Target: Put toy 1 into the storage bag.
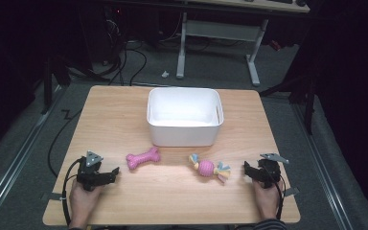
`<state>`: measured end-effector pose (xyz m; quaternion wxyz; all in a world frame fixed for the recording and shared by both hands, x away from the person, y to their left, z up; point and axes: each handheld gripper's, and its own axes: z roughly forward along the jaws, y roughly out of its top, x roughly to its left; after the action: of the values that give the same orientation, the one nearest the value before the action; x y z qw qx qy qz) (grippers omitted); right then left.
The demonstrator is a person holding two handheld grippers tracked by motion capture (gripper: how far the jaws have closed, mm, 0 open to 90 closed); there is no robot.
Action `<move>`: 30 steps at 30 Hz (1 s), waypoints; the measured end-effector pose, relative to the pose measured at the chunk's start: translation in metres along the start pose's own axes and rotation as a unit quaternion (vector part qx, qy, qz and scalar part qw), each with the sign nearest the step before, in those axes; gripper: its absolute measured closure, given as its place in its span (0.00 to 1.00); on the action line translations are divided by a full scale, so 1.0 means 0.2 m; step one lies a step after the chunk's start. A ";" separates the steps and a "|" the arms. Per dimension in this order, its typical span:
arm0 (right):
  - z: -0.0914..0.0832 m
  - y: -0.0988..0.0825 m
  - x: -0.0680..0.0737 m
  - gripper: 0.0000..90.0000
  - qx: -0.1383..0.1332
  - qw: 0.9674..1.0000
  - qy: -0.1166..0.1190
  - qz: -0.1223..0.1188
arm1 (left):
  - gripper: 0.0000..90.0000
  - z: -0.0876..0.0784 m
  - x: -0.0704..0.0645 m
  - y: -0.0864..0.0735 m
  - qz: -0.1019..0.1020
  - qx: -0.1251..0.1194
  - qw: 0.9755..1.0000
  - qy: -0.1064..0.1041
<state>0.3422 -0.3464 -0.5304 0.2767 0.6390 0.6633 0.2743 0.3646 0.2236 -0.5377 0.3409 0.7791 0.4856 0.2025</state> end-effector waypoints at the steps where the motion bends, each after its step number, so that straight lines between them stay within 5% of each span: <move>1: 0.00 0.00 0.00 0.27 0.000 1.000 0.000 0.000 | 0.17 0.00 0.00 0.00 0.000 0.000 1.000 0.000; 25: 0.00 0.00 0.00 0.27 0.000 1.000 0.002 -0.001 | 0.17 0.00 0.01 0.00 -0.004 0.003 1.000 -0.006; 30: 0.00 0.00 0.00 0.27 0.000 1.000 0.002 -0.003 | 0.17 -0.02 0.01 0.01 -0.017 0.002 1.000 -0.023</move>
<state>0.3422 -0.3460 -0.5303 0.2761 0.6364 0.6657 0.2750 0.3646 0.2267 -0.5348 0.3542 0.7759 0.4910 0.1774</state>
